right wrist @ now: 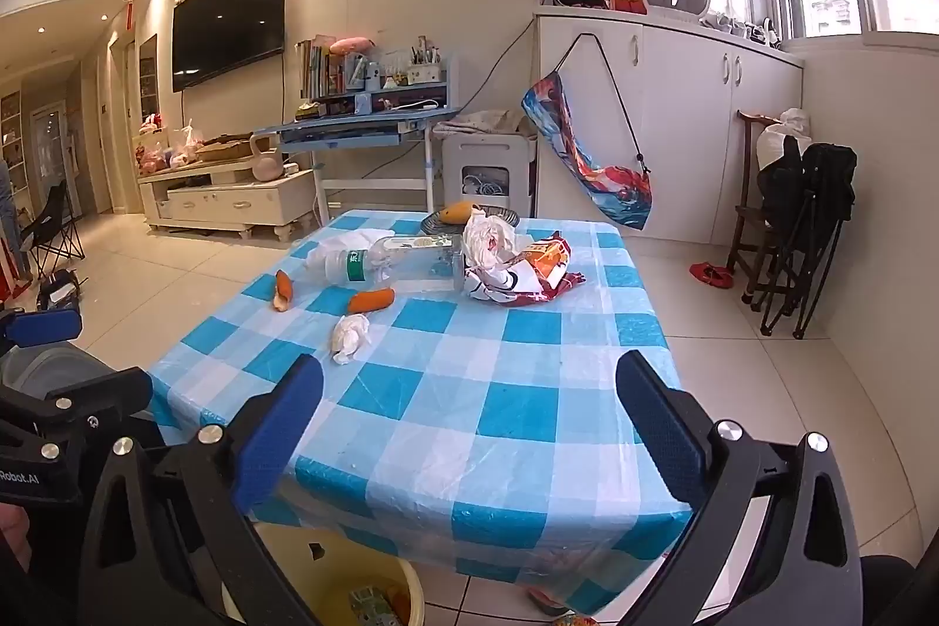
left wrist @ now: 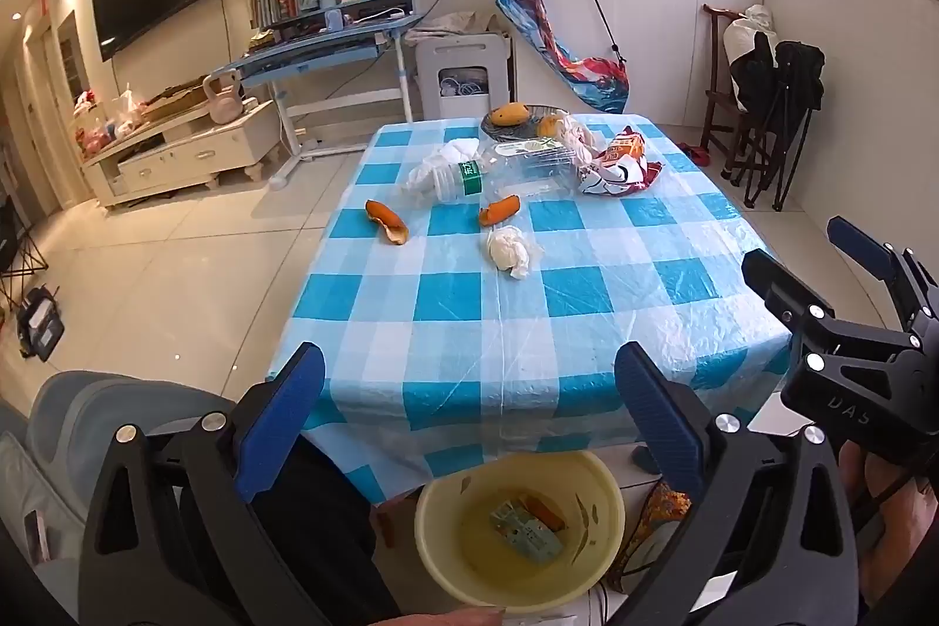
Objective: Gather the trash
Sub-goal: 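Move both grippers from the yellow basin toward the table items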
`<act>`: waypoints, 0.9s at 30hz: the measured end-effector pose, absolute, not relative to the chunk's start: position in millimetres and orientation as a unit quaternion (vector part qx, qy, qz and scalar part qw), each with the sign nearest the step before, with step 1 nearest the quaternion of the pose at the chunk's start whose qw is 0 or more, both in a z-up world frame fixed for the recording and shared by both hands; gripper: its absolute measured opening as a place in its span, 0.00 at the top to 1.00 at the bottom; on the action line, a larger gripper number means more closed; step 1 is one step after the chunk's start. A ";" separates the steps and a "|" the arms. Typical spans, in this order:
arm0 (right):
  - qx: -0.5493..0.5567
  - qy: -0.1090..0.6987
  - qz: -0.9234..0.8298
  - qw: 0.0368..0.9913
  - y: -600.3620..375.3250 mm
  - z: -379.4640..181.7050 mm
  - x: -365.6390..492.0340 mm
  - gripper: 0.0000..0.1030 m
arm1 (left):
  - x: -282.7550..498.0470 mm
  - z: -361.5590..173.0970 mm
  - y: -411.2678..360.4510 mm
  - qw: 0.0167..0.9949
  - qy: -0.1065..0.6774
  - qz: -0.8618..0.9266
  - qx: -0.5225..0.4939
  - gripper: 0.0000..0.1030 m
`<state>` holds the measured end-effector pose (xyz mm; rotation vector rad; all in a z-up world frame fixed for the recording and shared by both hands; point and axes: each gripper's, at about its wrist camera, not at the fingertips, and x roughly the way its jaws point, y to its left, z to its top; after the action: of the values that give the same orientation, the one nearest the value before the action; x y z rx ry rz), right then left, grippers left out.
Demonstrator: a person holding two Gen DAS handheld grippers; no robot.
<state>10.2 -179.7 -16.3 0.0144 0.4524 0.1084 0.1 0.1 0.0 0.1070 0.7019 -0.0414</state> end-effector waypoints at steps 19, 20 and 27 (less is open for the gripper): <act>0.005 0.229 0.059 0.972 -177.6 -18.0 12.7 0.07 | 6.3 -10.3 10.2 0.930 0.366 -0.029 0.023 0.07; 0.005 0.231 0.060 0.971 -175.4 -17.5 15.5 0.07 | 7.3 -11.8 12.1 0.930 0.367 -0.028 0.020 0.07; 0.002 0.250 0.071 0.966 -165.4 -25.9 23.9 0.07 | 25.3 -26.0 30.8 0.927 0.376 -0.019 -0.007 0.07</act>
<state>23.9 -165.4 -25.9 0.0039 0.5058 0.1446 25.3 30.8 -26.0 -0.0141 0.7699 -0.0392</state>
